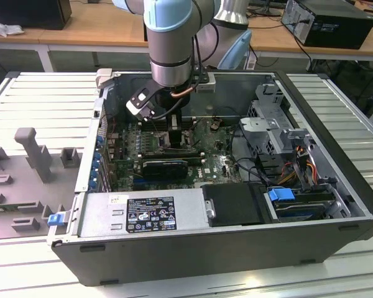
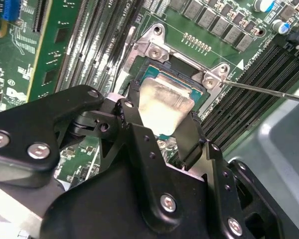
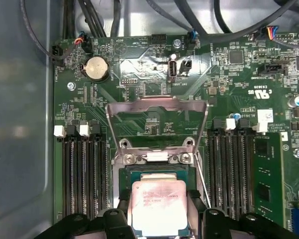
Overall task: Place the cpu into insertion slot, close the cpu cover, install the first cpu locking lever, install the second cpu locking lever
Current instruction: 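Place the cpu into insertion slot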
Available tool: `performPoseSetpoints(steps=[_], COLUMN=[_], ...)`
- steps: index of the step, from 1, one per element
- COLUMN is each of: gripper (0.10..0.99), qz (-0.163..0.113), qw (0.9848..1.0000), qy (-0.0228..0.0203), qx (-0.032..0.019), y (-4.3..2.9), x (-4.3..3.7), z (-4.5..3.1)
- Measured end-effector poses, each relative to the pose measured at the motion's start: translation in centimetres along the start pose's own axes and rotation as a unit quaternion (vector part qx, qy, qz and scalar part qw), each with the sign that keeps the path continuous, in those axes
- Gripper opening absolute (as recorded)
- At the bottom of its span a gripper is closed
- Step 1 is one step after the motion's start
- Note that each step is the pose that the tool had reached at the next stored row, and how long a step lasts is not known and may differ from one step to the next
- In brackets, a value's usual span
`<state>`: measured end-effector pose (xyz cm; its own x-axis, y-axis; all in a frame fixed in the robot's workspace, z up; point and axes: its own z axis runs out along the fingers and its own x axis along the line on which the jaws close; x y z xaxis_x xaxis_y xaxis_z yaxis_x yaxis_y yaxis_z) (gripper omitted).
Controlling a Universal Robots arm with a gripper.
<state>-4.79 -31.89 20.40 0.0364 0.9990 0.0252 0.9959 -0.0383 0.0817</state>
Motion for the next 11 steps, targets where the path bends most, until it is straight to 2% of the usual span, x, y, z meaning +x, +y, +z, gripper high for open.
performPoseSetpoints(steps=[2,7,8,9,11], gripper=[0.529,0.529,0.541,0.604,0.604], qz=[0.0,0.0,0.0,0.0,0.0], qw=[1.0,1.0,1.0,1.0,1.0], qy=[-0.0001,-0.0001,0.0,-0.0001,-0.0001], qx=[-0.0001,0.0,0.0,0.0,0.0], y=[-0.03,-0.03,-0.03,-0.03,-0.03], x=[0.02,0.01,0.01,0.01,0.01], z=[0.36,0.38,0.39,0.39,0.32])
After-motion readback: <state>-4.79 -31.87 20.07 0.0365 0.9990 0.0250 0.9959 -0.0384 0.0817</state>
